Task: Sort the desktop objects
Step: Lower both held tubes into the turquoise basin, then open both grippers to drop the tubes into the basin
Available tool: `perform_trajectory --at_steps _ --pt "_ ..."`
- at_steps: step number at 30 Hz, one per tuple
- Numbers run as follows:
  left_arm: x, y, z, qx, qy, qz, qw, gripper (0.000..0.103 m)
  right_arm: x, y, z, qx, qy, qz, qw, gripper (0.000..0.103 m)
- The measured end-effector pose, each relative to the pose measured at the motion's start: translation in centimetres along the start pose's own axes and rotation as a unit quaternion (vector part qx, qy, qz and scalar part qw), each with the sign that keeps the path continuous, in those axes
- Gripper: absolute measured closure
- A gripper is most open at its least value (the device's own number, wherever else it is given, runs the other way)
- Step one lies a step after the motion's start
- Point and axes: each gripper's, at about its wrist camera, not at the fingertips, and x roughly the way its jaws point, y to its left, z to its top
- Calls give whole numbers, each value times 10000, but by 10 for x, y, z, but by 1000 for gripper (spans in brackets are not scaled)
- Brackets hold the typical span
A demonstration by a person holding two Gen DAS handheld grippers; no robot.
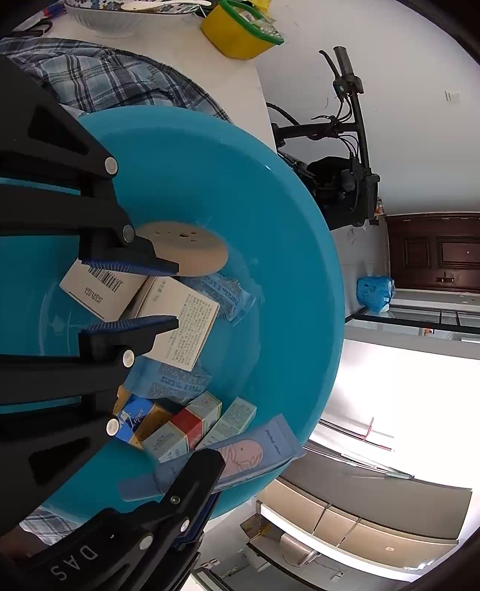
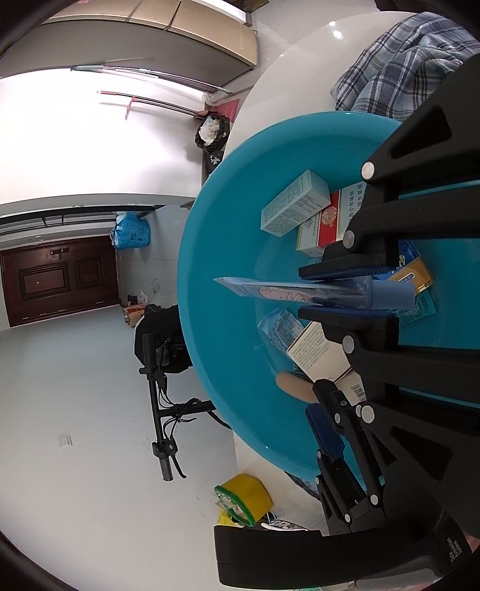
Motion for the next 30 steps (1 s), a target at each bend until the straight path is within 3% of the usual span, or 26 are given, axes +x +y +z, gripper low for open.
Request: perform_trajectory --at_steps 13,15,18,20,22,24,26,30 --pt "-13 -6 0 97 -168 17 9998 79 -7 -1 3 29 -99 21 9999 90" --pt "-17 -6 1 105 -213 -10 9997 79 -8 -5 4 98 -104 22 9999 86" --pt "-19 -5 2 104 -243 -82 9996 79 -9 -11 5 188 -95 30 9998 67" --pt "-19 -4 2 80 -234 -96 9996 79 -10 -16 6 233 -124 -18 9996 64" --pt "-21 -2 3 67 -250 -98 9996 71 -12 -20 7 301 -157 -67 9994 55" --pt "-26 -2 4 41 -410 -71 9991 32 -18 -27 8 402 -244 -55 9989 45" --pt "-37 -2 3 29 -737 22 9973 26 -25 -33 9 515 -333 -43 9981 36" --pt "-55 -3 3 105 -1022 155 9946 26 -38 -41 12 713 -533 -90 9960 21"
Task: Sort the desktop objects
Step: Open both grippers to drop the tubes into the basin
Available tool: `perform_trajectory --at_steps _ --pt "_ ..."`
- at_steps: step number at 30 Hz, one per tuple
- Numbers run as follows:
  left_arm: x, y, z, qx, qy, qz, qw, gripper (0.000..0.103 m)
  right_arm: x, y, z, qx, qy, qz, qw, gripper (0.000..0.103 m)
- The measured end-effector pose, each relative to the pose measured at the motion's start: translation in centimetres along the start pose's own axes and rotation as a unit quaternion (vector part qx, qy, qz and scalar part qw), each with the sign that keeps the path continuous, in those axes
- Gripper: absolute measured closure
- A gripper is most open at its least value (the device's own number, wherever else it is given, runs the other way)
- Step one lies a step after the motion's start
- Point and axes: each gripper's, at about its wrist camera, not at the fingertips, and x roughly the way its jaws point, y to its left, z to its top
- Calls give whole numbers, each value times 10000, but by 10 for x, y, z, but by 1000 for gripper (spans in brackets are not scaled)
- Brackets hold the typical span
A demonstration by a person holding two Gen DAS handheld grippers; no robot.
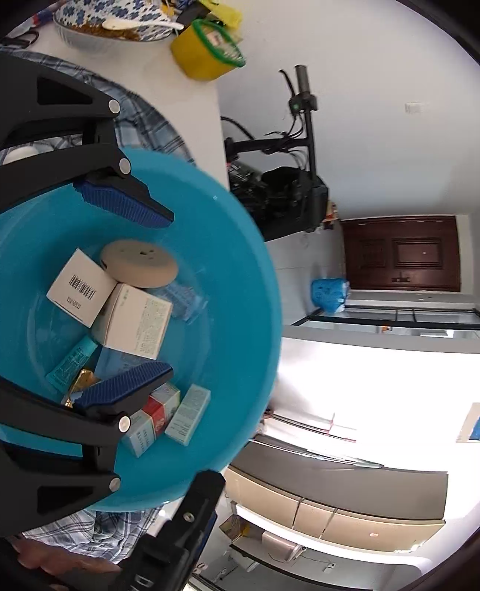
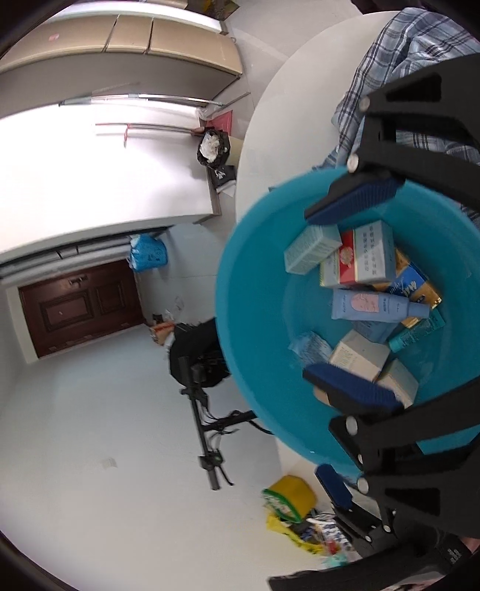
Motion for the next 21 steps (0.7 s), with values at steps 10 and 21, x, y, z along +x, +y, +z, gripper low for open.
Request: perform_trajectory --at_steps 10,21 --pt "-54 -2 8 160 -1132 299 9930 16 -33 -11 11 87 -509 -256 9983 9" --pt "-102 -4 12 249 -1838 100 9826 3 -57 4 14 -219 -888 -570 9942 6"
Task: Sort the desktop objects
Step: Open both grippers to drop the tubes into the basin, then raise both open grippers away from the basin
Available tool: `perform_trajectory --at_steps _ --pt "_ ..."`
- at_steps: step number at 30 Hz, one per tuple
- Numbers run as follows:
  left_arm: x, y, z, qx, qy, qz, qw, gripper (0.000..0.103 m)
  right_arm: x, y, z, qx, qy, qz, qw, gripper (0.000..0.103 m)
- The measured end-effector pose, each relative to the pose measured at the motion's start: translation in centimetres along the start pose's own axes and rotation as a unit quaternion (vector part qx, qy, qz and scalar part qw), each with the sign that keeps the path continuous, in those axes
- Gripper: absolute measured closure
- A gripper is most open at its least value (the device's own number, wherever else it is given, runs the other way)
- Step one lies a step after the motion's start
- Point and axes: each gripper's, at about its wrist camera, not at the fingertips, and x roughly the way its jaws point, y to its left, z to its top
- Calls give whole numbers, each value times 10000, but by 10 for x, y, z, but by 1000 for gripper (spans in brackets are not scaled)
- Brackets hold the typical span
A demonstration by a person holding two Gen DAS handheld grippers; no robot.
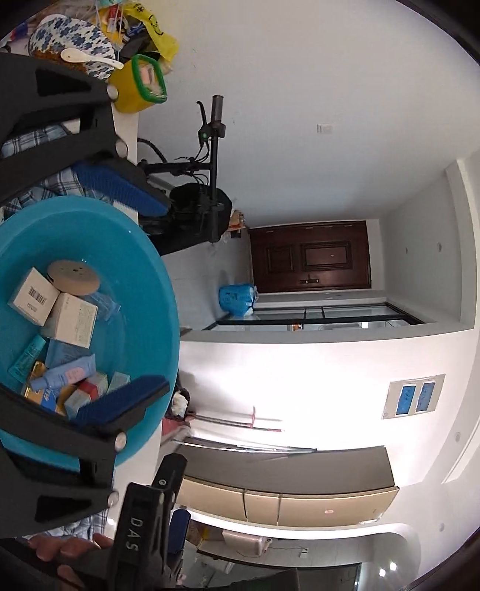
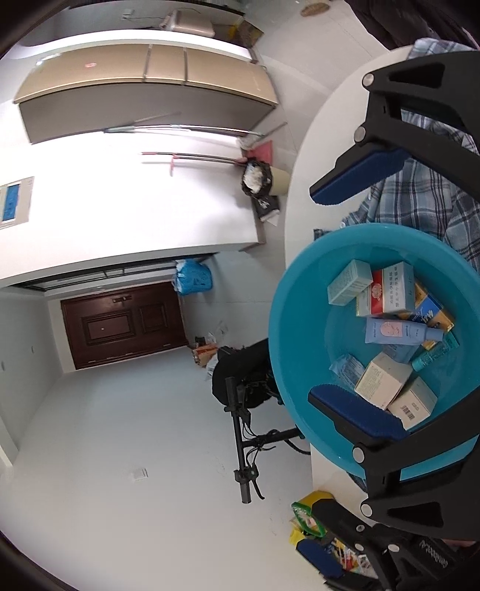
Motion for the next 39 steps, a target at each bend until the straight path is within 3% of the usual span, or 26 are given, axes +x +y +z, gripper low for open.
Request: perform_trajectory --at_steps 3,8,11,18,24,36,39 --pt "-4 7 4 -272 57 -56 9996 0 -10 6 2 -129 -110 5 9999 6" --pt "-31 21 11 -810 68 -565 9951 0 -38 13 6 -114 -447 209 9987 6" --pt "-57 23 13 -762 -19 -630 9951 0 -58 19 7 -156 -636 340 9973 6" --pt "-130 16 20 -196 -779 54 9968 0 -103 37 1 -154 -999 608 9930 6" --pt "-178 20 17 -384 -1263 509 9899 0 -141 44 -9 -379 -1235 579 9899 5" --pt "-216 27 -14 -252 -993 319 9942 0 -186 36 -45 -416 -1258 501 9899 5" --pt "-223 23 -21 -193 -1027 340 9939 0 -193 40 -48 -495 -1257 522 9894 1"
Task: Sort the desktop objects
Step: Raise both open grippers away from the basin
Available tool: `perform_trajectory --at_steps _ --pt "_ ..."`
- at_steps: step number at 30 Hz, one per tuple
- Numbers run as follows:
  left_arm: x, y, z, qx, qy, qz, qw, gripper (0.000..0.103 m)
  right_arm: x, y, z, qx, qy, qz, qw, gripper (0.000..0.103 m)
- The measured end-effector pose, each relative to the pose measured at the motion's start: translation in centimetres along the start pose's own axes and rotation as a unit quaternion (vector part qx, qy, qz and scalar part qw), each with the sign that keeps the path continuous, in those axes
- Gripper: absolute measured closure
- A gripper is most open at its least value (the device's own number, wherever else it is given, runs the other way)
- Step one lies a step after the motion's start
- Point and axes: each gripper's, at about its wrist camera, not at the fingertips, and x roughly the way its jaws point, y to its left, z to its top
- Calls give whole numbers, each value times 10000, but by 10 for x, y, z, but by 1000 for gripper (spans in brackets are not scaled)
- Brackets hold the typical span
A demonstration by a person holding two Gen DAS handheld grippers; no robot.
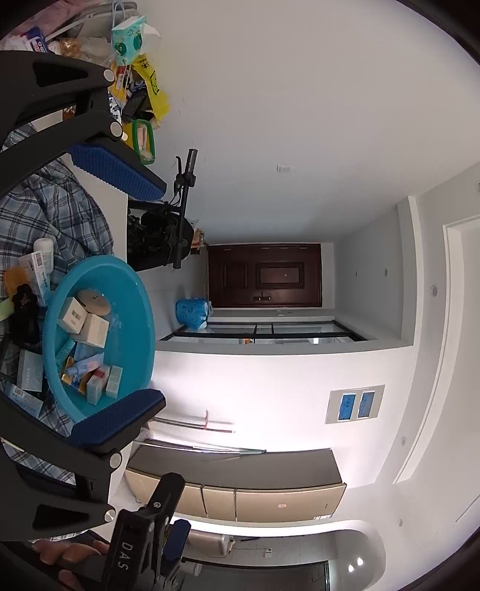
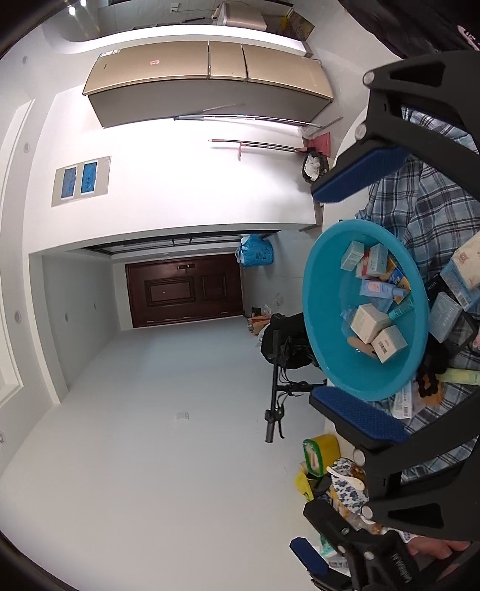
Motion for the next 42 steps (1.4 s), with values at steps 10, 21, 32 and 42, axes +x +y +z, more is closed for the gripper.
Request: perform_trajectory --at_steps 10,21,32,42 --pt "-21 -5 -7 162 -122 58 9998 0 -15 11 -17 -76 38 80 9999 1" --pt "3 -7 -38 228 483 -22 9986 0 -4 5 -32 -78 329 -2 9994 1" --pt "36 -16 -85 210 1479 -198 9886 0 26 -9 -72 -128 1041 -170 9943 1" --pt "59 -21 -129 177 2126 -402 9761 0 46 -14 -101 -43 1520 -113 9883 1"
